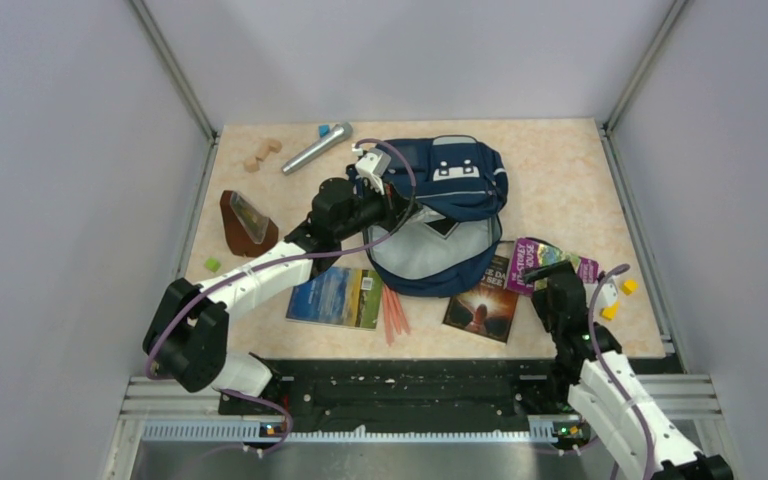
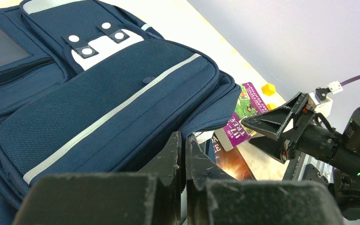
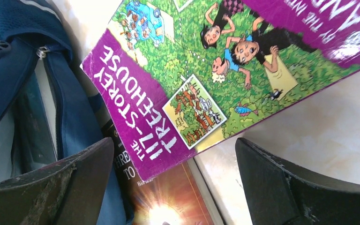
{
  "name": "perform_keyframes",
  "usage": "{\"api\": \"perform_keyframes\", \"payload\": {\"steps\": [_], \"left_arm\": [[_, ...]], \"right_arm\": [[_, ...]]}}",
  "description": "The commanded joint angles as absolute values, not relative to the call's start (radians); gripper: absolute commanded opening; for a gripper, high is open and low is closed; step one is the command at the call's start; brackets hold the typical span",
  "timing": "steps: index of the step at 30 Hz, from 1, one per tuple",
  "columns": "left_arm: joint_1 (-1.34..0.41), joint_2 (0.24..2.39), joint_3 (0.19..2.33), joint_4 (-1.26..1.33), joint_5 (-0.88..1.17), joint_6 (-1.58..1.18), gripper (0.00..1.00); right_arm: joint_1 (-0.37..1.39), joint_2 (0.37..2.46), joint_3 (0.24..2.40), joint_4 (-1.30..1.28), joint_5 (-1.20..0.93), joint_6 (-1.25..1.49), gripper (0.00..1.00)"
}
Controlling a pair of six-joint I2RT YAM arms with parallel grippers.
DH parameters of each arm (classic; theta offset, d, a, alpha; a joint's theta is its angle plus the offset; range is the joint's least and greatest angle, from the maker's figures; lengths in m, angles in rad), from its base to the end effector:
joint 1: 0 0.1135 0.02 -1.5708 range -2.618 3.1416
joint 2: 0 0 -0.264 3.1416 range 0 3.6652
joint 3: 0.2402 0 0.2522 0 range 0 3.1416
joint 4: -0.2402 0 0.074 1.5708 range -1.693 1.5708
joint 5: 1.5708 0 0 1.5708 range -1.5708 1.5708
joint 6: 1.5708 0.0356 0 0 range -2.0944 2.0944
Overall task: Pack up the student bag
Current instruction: Adjust the book at the center of the board.
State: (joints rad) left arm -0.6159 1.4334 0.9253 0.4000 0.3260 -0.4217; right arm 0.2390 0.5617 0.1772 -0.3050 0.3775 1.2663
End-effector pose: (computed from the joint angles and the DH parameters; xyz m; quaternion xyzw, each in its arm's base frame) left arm 0.2662 -0.2023 0.2966 0.1791 0.7204 -0.4317 0.5124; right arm 0.1282 0.0177 0.1497 0.5062 0.7344 0.1625 0.4218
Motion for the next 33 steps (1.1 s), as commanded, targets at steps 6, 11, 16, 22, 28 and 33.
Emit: {"api": "perform_keyframes", "payload": {"steps": [6,11,16,22,28,33], "left_arm": [[-0.602,1.411,0.939,0.508,0.317,-0.432,0.0],[-0.602,1.404,0.923,0.526,0.331,-0.453,0.0],[-0.602,1.411,0.926,0.541,0.348,-0.467,0.0],[-0.602,1.423,0.933,0.556,0.367,-0.482,0.0],[-0.602,1.424,0.929,0.557,0.368,-0.488,0.0],[-0.602,1.422,0.93,0.555,0.371,-0.489,0.0]], "right_arm": [[0.219,0.547,0.332,-0.433,0.528,1.072,0.99],[0.063,0.691,0.393,-0.318,0.46,0.947,0.99],[-0.144,0.821,0.41,-0.172,0.359,0.828,0.99],[-0.306,0.935,0.402,-0.081,0.292,0.802,0.99],[-0.347,1.015,0.384,-0.022,0.237,0.743,0.99],[-0.346,1.063,0.37,0.02,0.117,0.714,0.99]]}}
